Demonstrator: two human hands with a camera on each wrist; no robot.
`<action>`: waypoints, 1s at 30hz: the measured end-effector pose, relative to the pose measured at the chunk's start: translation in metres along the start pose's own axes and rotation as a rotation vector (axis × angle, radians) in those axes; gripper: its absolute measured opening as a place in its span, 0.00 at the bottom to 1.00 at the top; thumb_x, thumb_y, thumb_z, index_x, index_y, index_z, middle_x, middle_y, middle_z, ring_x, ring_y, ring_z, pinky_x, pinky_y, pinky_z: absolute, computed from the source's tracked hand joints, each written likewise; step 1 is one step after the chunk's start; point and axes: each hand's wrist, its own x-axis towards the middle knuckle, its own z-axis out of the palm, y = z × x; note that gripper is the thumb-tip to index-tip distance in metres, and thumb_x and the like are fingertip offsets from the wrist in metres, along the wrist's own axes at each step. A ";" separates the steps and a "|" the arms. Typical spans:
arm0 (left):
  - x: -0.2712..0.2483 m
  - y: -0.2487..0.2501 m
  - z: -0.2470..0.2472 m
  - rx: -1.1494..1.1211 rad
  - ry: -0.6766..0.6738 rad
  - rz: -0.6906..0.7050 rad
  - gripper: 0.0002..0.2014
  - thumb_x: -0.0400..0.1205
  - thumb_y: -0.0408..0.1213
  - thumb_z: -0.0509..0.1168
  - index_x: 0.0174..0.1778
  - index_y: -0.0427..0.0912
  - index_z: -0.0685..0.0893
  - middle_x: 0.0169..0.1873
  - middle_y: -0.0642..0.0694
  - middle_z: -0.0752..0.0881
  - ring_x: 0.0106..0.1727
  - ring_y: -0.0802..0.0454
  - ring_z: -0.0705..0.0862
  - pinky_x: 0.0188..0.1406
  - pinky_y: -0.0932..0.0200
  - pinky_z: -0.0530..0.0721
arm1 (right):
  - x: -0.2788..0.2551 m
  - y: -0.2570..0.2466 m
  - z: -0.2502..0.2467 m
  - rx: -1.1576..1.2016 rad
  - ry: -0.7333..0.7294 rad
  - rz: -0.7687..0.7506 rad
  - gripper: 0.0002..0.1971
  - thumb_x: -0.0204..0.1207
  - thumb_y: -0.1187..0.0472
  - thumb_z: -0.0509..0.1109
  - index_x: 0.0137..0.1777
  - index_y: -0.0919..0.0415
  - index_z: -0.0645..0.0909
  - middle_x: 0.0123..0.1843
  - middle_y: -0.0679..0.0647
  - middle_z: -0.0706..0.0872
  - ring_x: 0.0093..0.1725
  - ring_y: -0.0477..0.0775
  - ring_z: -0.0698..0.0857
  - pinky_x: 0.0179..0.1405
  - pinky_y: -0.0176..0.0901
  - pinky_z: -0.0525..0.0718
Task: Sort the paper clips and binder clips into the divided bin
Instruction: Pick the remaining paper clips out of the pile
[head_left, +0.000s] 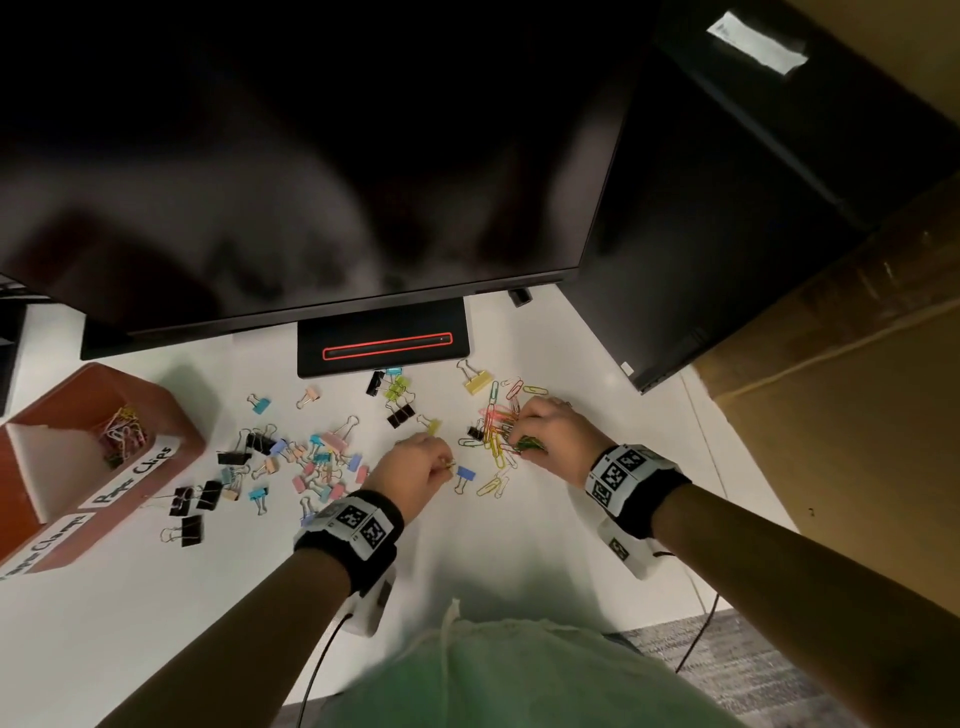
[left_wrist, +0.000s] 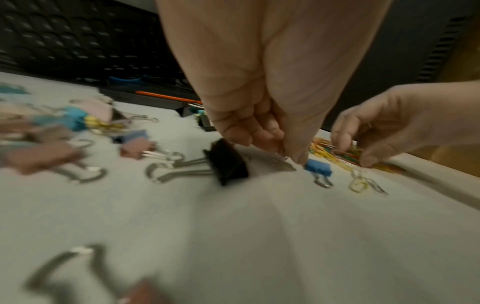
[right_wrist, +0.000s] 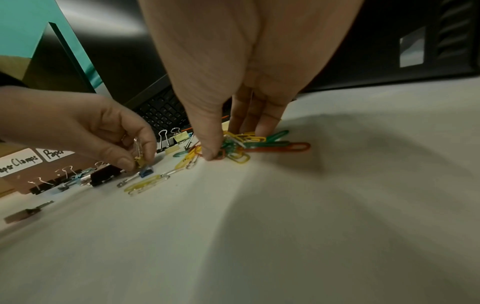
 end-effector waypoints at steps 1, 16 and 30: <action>-0.003 -0.006 -0.003 -0.021 0.023 -0.028 0.10 0.79 0.35 0.65 0.55 0.39 0.82 0.51 0.43 0.83 0.46 0.50 0.83 0.53 0.58 0.82 | 0.001 -0.001 0.000 -0.001 -0.008 -0.002 0.11 0.73 0.64 0.74 0.55 0.59 0.86 0.57 0.56 0.81 0.61 0.56 0.77 0.63 0.41 0.75; -0.004 -0.008 -0.027 -0.201 0.164 -0.100 0.19 0.75 0.30 0.71 0.62 0.43 0.79 0.54 0.46 0.82 0.46 0.51 0.83 0.50 0.59 0.82 | 0.005 -0.004 -0.012 -0.141 0.000 0.079 0.27 0.70 0.55 0.76 0.70 0.52 0.75 0.67 0.54 0.75 0.66 0.57 0.73 0.67 0.48 0.76; 0.018 0.010 -0.004 0.044 0.051 -0.148 0.05 0.78 0.37 0.67 0.46 0.41 0.83 0.46 0.47 0.79 0.47 0.45 0.84 0.50 0.51 0.83 | 0.016 -0.008 -0.015 -0.076 -0.121 0.166 0.16 0.76 0.60 0.70 0.63 0.59 0.80 0.61 0.57 0.82 0.61 0.58 0.80 0.61 0.46 0.79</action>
